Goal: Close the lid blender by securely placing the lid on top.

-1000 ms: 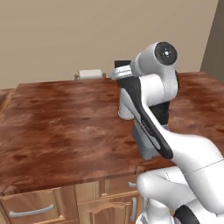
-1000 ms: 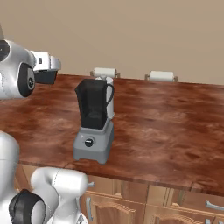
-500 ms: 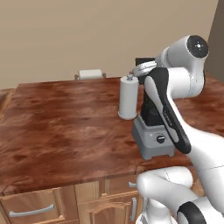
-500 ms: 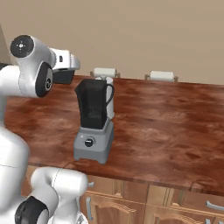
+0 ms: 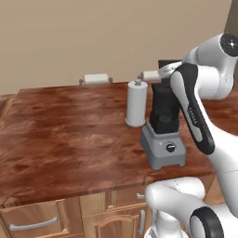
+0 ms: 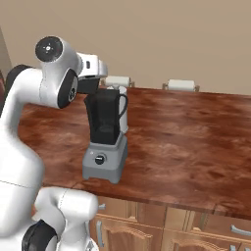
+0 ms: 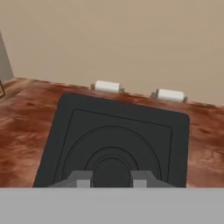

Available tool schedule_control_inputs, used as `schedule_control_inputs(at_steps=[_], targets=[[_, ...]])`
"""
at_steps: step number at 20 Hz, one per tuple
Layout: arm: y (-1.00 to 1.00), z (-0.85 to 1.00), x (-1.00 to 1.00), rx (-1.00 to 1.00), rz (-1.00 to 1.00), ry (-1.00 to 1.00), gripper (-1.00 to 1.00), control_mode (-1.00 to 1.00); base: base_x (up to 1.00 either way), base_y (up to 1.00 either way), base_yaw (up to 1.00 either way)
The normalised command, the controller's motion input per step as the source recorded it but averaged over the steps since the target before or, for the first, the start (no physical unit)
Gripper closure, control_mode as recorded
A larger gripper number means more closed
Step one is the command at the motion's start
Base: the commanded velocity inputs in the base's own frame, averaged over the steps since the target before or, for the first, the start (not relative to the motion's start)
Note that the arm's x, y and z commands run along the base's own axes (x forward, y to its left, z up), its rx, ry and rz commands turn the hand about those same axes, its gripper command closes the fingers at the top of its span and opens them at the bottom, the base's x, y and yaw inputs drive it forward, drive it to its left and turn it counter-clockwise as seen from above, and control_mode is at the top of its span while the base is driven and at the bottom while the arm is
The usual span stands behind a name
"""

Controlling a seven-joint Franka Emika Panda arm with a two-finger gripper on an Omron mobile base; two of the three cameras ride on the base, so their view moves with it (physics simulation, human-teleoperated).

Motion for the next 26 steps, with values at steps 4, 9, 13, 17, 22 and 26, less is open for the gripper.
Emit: schedule_control_inputs(at_steps=[4, 9, 13, 17, 22, 26], targets=[[-0.15, 0.17, 0.17, 0.0, 0.0, 0.24, 1.0, -1.0, 0.0, 0.0, 0.0], [-0.05, 0.0, 0.36, 0.0, 0.0, 0.35, 1.0, -1.0, 0.0, 0.0, 0.0], [-0.11, -0.01, 0.23, 0.0, 0.0, 0.25, 1.0, -1.0, 0.0, 0.0, 0.0], [-0.24, -0.02, 0.03, 0.0, 0.0, 0.13, 1.0, -1.0, 0.0, 0.0, 0.0], [-0.12, -0.24, -0.01, 0.0, 0.0, 0.08, 1.0, -1.0, 0.0, 0.0, 0.0], [0.0, -0.38, -0.04, 0.0, 0.0, 0.05, 1.0, -1.0, 0.0, 0.0, 0.0]])
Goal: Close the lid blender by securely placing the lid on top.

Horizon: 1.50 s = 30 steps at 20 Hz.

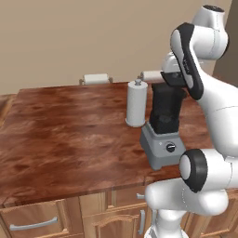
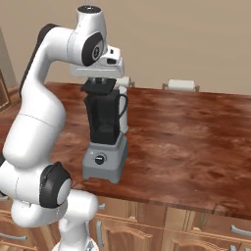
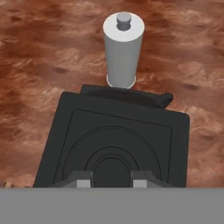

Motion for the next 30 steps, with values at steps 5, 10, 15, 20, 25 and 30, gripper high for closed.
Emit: schedule_control_inputs(at_steps=[5, 10, 15, 20, 25, 30], targets=[[0.05, -0.29, -0.03, 0.0, 0.0, 0.0, 1.0, -1.0, 0.0, 0.0, 0.0], [0.0, -0.02, 0.0, 0.0, 0.0, 0.0, 1.0, -1.0, 0.0, 0.0, 0.0], [0.0, 0.0, -0.06, 0.0, 0.0, 0.03, 1.0, -1.0, 0.0, 0.0, 0.0], [0.02, 0.0, -0.01, 0.0, 0.0, 0.17, 1.0, -1.0, 0.0, 0.0, 0.0], [0.02, 0.0, 0.0, -0.01, 0.0, 0.25, 1.0, -1.0, 0.0, 0.0, 0.0], [0.07, 0.0, 0.0, -0.01, 0.0, 0.05, 1.0, -1.0, 0.0, 0.0, 0.0]])
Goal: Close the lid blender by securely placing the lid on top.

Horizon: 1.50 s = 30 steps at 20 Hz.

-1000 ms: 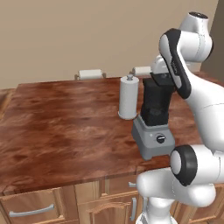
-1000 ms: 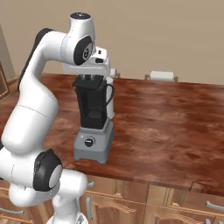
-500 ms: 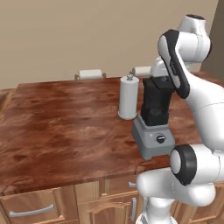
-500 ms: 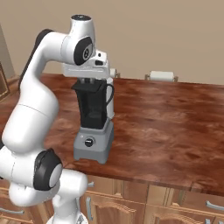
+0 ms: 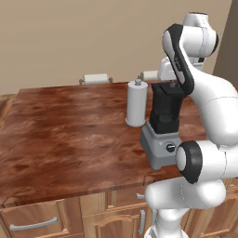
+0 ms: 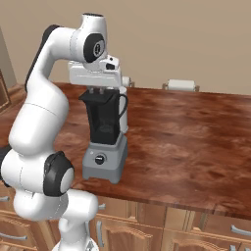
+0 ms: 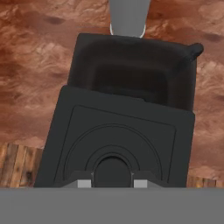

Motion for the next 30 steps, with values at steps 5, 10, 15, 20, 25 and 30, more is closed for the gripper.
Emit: schedule_control_inputs(at_steps=[5, 10, 15, 20, 25, 30], targets=[[0.0, 0.09, 0.0, 0.0, 0.0, -0.12, 1.0, -1.0, 0.0, 0.0, 0.0], [0.0, 0.0, 0.07, 0.0, 0.0, -0.05, 1.0, -1.0, 0.0, 0.0, 0.0], [0.0, 0.0, 0.14, 0.0, 0.0, -0.04, 1.0, -1.0, 0.0, 0.0, 0.0], [0.0, 0.0, 0.19, 0.0, 0.0, -0.03, 1.0, -1.0, 0.0, 0.0, 0.0], [0.0, -0.03, 0.17, 0.0, 0.0, 0.0, 1.0, -1.0, 0.0, 0.0, 0.0], [0.0, -0.24, 0.07, -0.01, 0.01, 0.0, 1.0, -1.0, 0.0, 0.0, 0.0]])
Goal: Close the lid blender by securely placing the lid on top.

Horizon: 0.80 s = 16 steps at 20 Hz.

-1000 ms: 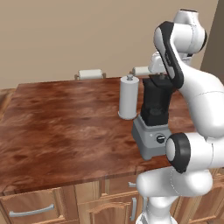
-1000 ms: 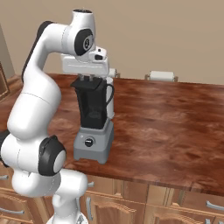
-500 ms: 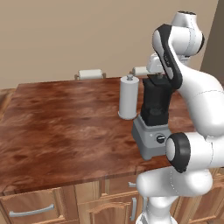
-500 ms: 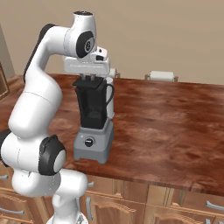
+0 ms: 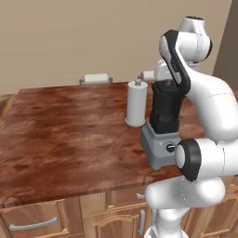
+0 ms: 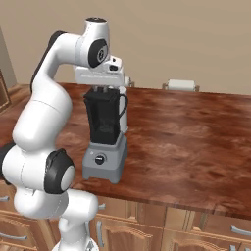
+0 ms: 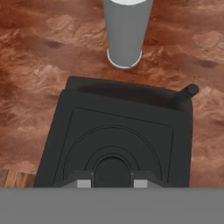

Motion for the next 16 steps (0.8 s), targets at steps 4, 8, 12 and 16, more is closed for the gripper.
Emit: schedule_control_inputs(at_steps=[4, 8, 12, 16], targets=[[0.0, -0.31, 0.0, -0.03, 0.02, 0.05, 1.0, -1.0, 0.0, 0.0, 0.0], [0.0, -0.24, 0.0, -0.04, 0.01, 0.04, 1.0, -1.0, 0.0, 0.0, 0.0], [0.0, -0.05, 0.0, -0.02, 0.0, 0.0, 1.0, -1.0, 0.0, 0.0, 0.0], [0.0, -0.14, 0.0, -0.03, 0.0, 0.01, 1.0, -1.0, 0.0, 0.0, 0.0]])
